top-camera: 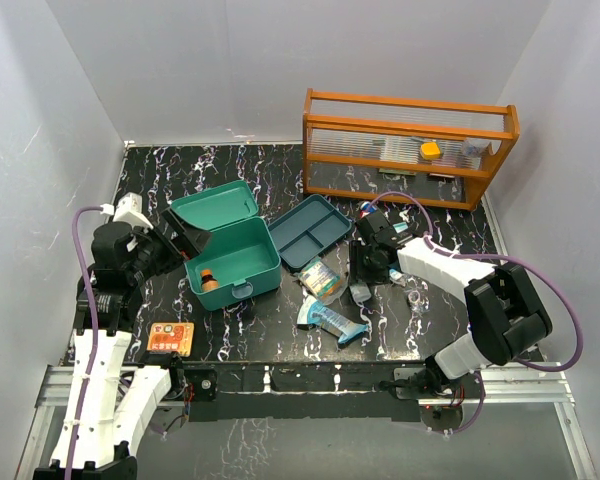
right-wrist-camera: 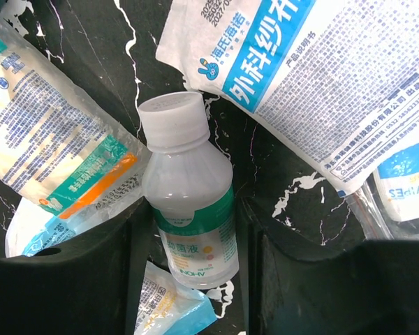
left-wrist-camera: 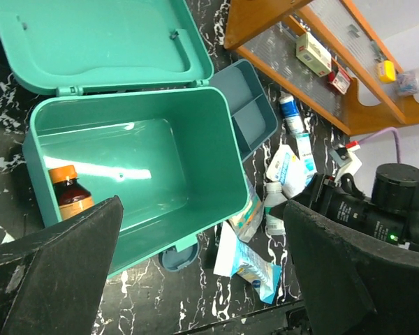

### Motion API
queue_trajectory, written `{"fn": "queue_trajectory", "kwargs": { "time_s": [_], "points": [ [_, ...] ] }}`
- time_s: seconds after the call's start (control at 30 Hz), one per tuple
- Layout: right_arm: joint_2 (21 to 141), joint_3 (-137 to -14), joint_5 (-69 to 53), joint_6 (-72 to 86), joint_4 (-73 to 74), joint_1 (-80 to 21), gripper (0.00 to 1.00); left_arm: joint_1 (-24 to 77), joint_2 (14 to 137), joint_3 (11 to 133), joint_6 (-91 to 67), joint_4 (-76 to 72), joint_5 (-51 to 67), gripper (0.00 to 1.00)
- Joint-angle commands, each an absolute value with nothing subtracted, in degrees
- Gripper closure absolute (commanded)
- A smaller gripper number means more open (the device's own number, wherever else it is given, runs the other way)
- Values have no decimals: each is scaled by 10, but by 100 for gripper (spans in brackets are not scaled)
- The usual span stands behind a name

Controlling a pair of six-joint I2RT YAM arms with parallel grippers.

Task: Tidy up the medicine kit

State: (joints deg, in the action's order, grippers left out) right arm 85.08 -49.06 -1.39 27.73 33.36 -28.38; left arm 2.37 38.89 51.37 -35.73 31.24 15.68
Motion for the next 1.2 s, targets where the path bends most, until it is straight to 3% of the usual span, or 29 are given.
{"fn": "queue_trajectory", "kwargs": {
  "time_s": [0.0,0.27,0.57,0.83,1.17],
  "points": [
    [840,-489,14,292,314,-285,63,22,387,525,-349,337,129,1],
    [741,-536,-4,326,335,-285,64,22,395,520,-371,376,74,1],
    [660,-561,-103,460,190,-304,65,22,406,528,-384,406,43,3],
    [785,-721,-2,469,158,-467,64,22,388,475,-391,398,19,23],
    [1002,-897,53,447,148,-554,64,22,392,453,-392,388,5,25]
  ]
}}
